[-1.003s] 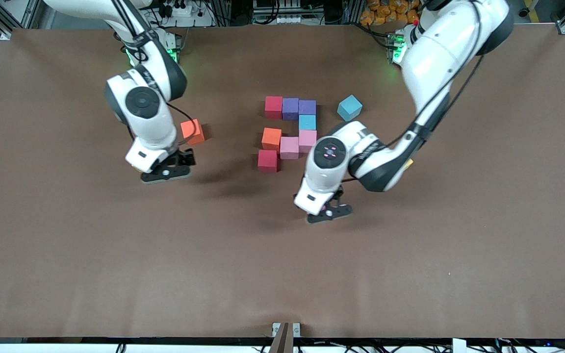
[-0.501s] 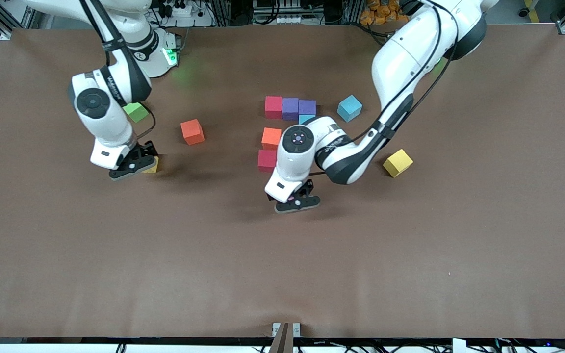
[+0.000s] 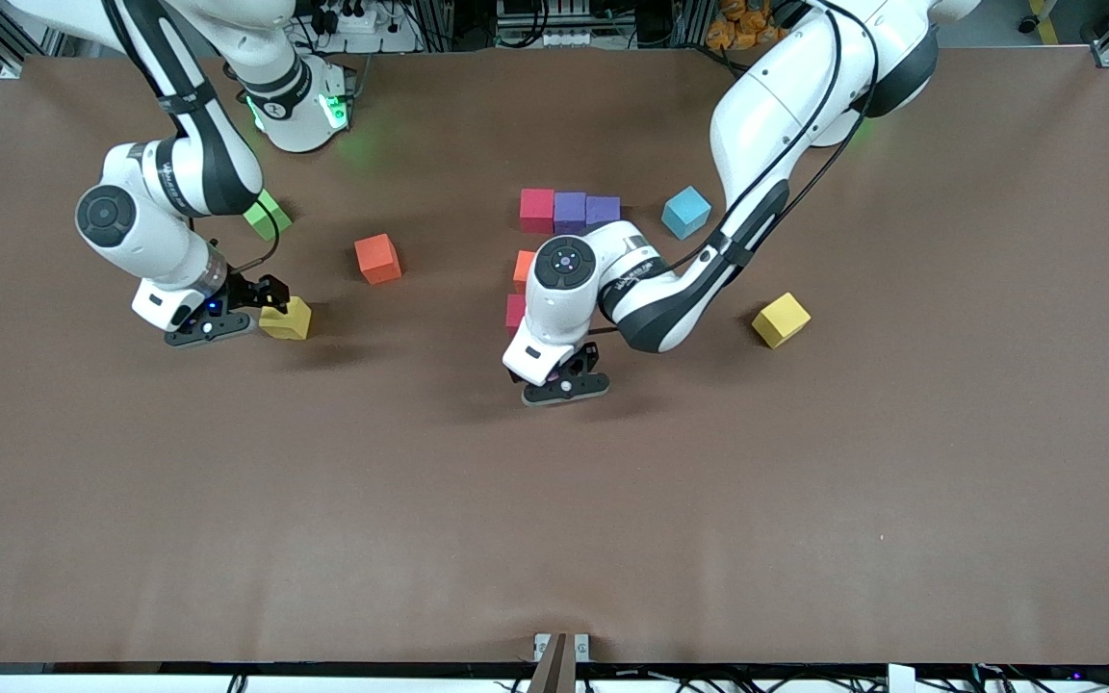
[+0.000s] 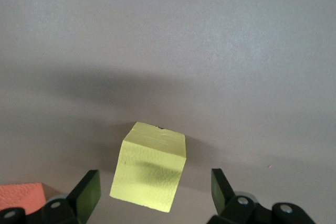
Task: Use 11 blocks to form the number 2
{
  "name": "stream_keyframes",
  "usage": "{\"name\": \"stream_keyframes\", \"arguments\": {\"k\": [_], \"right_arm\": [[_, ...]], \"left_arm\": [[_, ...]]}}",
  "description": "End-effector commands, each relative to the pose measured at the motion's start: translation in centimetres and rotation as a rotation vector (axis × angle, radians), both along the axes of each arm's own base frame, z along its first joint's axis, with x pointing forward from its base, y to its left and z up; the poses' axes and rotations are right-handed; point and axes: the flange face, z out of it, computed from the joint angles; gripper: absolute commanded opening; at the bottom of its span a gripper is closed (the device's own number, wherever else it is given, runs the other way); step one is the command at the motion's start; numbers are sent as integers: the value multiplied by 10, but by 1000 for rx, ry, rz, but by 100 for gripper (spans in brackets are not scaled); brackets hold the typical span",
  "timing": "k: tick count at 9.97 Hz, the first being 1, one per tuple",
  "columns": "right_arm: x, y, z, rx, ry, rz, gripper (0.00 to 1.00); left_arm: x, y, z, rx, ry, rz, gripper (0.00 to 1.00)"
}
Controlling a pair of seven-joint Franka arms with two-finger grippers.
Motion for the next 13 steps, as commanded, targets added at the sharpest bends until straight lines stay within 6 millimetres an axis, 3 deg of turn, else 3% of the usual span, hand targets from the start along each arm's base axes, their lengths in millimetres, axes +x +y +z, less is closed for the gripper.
{"name": "stream_keyframes", "arguments": {"k": [1, 4, 6, 7, 8, 10, 12, 13], "right_arm": [[-9, 3, -14, 23, 6, -92, 94], [-14, 6, -50, 59, 11, -105, 93], [-17, 6, -54, 59, 20, -108, 92], [-18, 6, -57, 61, 28, -124, 89], [-20, 9, -64, 64, 41, -153, 80], [-19, 8, -60, 56, 37, -145, 76], [-18, 7, -57, 52, 34, -137, 49], [-15, 7, -50, 46, 21, -132, 41]], "left_arm": [[-1, -8, -5, -21, 1, 7, 25], [-9, -17, -15, -35, -3, -12, 25], [-14, -22, -14, -38, 1, -20, 25], [-15, -22, -13, -39, 5, -21, 25], [-17, -24, -11, -41, 8, -22, 25], [-23, -30, -12, -39, 12, -32, 25], [-29, -35, -14, -39, 16, -40, 25], [-35, -40, -15, -38, 16, -49, 25]]}}
